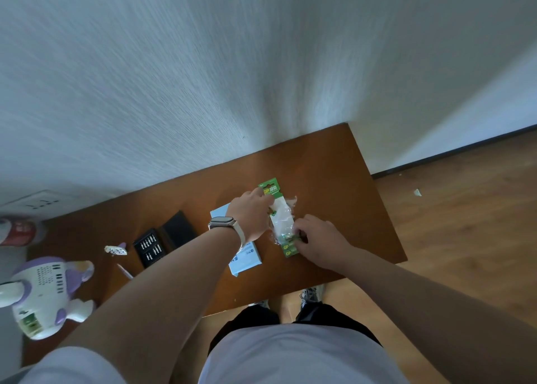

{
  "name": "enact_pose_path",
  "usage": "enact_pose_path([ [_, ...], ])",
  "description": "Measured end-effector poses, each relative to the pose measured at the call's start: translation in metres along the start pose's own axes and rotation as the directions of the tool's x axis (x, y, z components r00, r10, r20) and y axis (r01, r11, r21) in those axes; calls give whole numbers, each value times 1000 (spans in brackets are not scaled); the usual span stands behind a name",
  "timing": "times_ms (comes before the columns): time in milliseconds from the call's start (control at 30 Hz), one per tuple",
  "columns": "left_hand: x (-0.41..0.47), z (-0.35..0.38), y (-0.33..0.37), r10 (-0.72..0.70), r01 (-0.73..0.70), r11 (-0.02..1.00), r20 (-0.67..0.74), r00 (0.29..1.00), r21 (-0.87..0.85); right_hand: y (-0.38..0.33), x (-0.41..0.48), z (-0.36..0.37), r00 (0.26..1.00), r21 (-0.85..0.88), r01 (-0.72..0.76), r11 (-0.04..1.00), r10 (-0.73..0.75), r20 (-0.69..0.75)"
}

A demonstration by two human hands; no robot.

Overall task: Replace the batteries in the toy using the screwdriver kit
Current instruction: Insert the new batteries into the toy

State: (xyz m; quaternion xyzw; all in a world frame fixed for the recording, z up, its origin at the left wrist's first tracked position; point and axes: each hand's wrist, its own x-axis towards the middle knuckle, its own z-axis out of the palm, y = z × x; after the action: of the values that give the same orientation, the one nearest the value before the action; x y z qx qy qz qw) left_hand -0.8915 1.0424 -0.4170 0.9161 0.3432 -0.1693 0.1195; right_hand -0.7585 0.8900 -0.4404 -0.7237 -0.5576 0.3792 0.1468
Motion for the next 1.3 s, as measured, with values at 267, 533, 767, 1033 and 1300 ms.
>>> enact_pose_path([
  [267,-11,5,-1,41,-31,997,-144,989,74,-10,7,8,986,25,-153,988,154,-67],
  [533,-33,10,3,9,-20,995,-108,994,-95,-23,9,25,935,-5,-312,950,306,-178],
  [767,-42,14,1,-95,79,954,-41,995,-289,-26,8,34,898,27,-349,937,343,-275],
  [1033,-46,9,1,-125,103,921,-36,991,-376,-15,5,15,966,189,-222,957,242,-90],
  [1300,-62,1,0,-158,102,873,-78,984,-477,-9,21,-18,996,27,-15,1000,12,84],
])
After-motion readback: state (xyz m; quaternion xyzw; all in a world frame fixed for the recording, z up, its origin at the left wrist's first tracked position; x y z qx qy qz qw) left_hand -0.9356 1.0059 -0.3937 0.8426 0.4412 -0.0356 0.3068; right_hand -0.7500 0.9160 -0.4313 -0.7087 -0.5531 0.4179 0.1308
